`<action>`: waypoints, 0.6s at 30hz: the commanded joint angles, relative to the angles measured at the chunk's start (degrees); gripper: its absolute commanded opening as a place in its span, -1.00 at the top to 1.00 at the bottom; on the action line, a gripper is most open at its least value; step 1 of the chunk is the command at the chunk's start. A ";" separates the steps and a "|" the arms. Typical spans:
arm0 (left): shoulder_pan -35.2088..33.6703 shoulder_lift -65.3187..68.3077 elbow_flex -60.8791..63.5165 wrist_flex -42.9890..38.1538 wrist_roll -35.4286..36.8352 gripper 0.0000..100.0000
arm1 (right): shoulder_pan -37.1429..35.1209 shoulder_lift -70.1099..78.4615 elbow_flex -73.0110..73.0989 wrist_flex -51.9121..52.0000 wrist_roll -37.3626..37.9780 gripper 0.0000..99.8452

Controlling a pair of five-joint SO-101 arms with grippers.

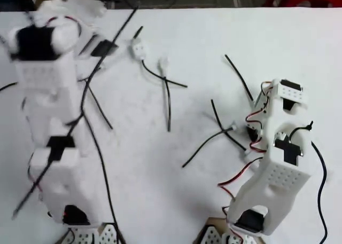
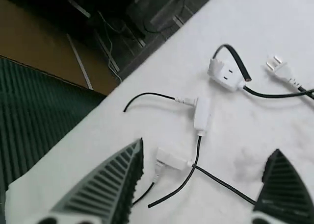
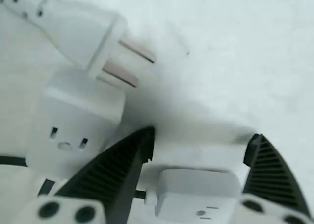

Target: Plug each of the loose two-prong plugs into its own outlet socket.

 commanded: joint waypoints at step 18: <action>-19.21 -61.14 57.23 -3.87 15.03 0.25 | -3.12 -3.65 -7.21 9.98 0.00 0.37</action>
